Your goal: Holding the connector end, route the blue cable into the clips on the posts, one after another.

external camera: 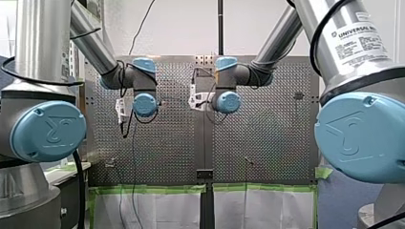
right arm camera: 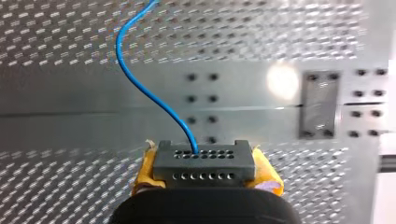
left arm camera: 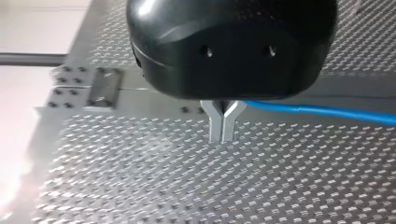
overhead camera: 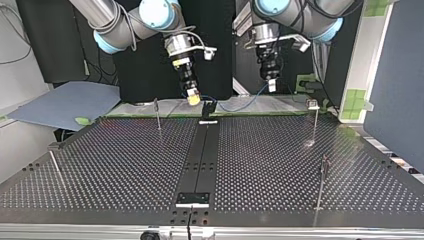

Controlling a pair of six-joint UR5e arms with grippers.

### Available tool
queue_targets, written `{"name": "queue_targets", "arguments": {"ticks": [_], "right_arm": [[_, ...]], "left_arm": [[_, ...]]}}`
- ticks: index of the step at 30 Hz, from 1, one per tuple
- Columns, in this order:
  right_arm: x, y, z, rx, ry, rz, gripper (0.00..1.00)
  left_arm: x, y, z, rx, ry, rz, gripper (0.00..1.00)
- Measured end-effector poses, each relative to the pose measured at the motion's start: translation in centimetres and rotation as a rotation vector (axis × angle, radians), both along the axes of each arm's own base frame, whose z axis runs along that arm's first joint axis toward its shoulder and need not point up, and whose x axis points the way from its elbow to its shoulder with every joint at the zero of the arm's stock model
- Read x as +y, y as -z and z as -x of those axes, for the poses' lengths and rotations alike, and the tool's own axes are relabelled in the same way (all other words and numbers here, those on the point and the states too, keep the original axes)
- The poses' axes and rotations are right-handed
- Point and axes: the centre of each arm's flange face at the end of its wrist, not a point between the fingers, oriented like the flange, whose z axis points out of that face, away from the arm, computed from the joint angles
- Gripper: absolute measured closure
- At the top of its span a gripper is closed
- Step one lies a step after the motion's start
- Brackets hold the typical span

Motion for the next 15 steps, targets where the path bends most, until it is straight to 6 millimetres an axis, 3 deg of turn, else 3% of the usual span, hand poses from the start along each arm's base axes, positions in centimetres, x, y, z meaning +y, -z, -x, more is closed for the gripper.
{"name": "queue_targets", "arguments": {"ticks": [9,15], "right_arm": [[-1.2,-3.3,-1.7,-0.04,-0.038,0.03,1.0],[-1.6,-4.7,-3.3,-0.076,-0.078,0.032,1.0]], "left_arm": [[0.8,-5.8,-1.6,-0.072,-0.035,0.047,1.0],[1.8,-8.6,-1.8,-0.102,-0.056,0.083,1.0]]}}
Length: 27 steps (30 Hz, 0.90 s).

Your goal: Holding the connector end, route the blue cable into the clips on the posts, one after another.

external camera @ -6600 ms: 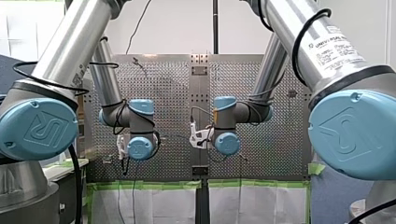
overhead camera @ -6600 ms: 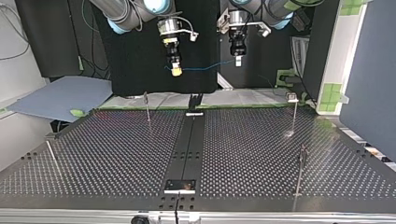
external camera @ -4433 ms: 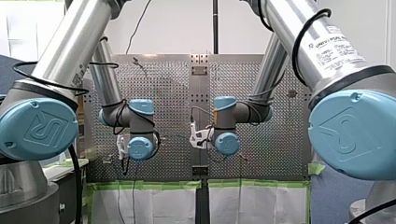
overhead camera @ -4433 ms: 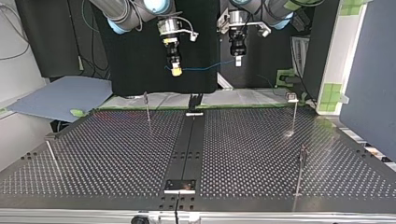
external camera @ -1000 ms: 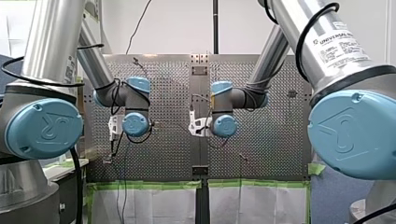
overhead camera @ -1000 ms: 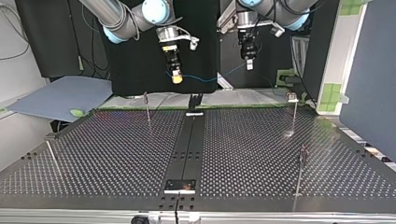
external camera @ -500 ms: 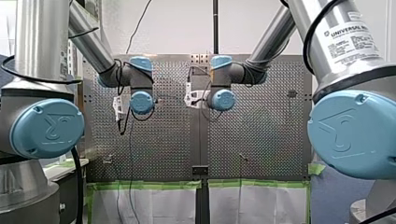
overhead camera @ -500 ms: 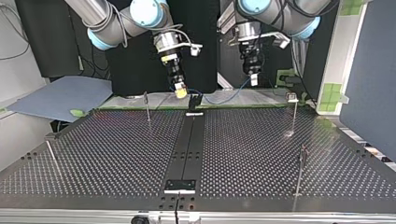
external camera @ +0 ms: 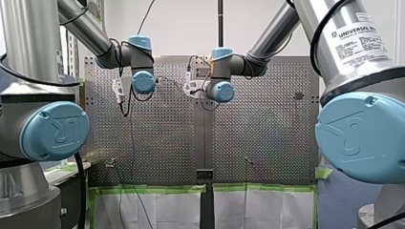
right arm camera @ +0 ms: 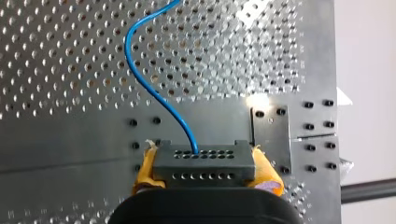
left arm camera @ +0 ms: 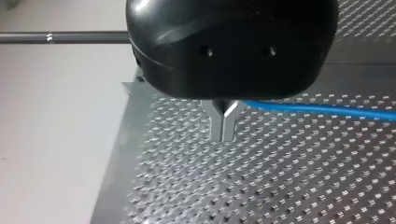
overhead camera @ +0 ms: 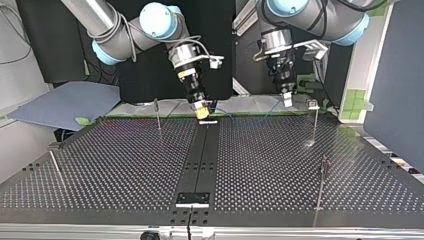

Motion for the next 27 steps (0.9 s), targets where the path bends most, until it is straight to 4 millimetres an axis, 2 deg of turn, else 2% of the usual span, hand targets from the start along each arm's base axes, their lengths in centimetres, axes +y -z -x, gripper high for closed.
{"name": "queue_targets", "arguments": {"ticks": [12,17,27], "right_arm": [[0.2,0.3,-3.5,0.03,-0.05,-0.022,1.0],[0.6,-1.1,-4.9,0.02,-0.062,-0.006,1.0],[1.9,-1.8,-6.0,0.012,-0.084,0.0,1.0]], "left_arm": [[1.6,-1.1,-0.9,0.045,-0.017,0.012,1.0],[2.1,-2.5,-1.7,0.045,-0.027,0.032,1.0],[4.3,-3.2,-2.6,0.072,-0.055,0.068,1.0]]}}
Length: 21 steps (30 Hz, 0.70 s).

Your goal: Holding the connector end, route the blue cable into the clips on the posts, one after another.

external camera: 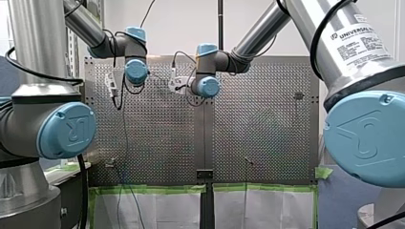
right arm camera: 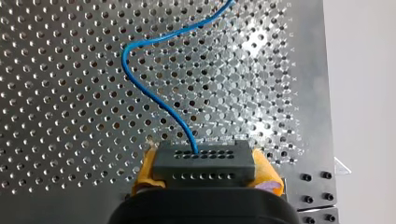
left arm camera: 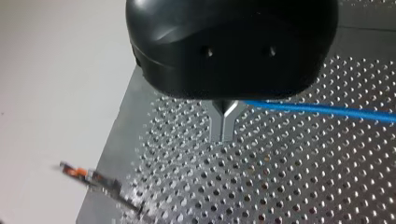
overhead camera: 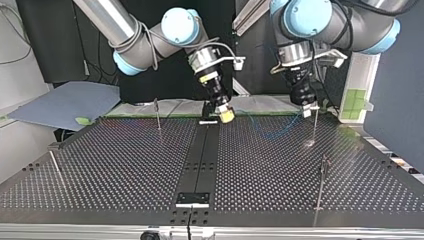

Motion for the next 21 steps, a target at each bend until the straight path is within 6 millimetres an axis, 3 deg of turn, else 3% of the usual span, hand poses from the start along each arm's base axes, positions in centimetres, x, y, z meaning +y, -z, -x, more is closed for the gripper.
{"name": "queue_targets", "arguments": {"ticks": [15,21], "right_arm": [[0.7,0.0,-0.4,0.005,-0.019,-0.01,1.0],[0.5,-1.0,-0.8,-0.004,-0.024,-0.002,1.0]], "left_arm": [[4.1,-1.0,-1.8,-0.003,-0.003,-0.003,1.0],[5.6,-1.6,-3.2,-0.007,-0.007,0.002,1.0]]}}
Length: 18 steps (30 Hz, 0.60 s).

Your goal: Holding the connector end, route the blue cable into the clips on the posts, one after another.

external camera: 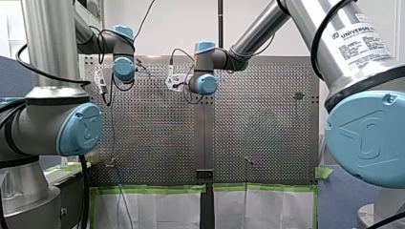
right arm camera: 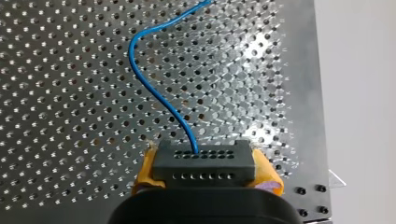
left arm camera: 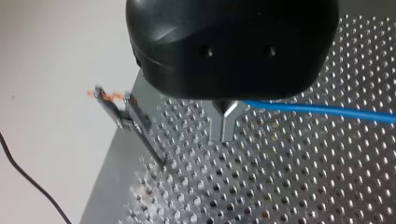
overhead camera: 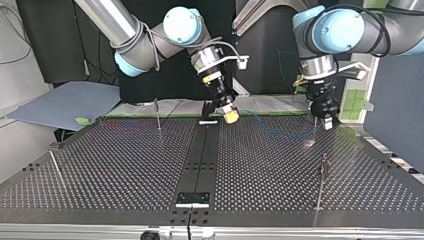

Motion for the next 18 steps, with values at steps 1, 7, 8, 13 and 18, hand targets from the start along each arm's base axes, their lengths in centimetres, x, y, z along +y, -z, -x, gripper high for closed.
{"name": "queue_targets", "arguments": {"ticks": [1,7,8,13,18], "right_arm": [[-0.1,-0.2,-0.1,-0.002,0.0,0.001,1.0],[-0.6,-1.8,-0.6,-0.02,-0.002,0.009,1.0],[-0.7,-2.1,-0.7,-0.023,-0.001,0.008,1.0],[-1.1,-3.0,-0.9,-0.034,-0.007,0.012,1.0],[-1.3,-2.8,-1.5,-0.033,-0.02,0.008,1.0]], "left_arm": [[0.2,-0.1,-0.2,0.0,-0.001,0.0,1.0],[1.0,-2.6,-0.5,-0.046,-0.006,0.015,1.0],[1.0,-2.9,-0.5,-0.048,-0.005,0.016,1.0],[1.3,-4.1,-1.3,-0.043,0.005,0.01,1.0],[1.4,-5.8,-1.2,-0.065,0.032,0.008,1.0]]}}
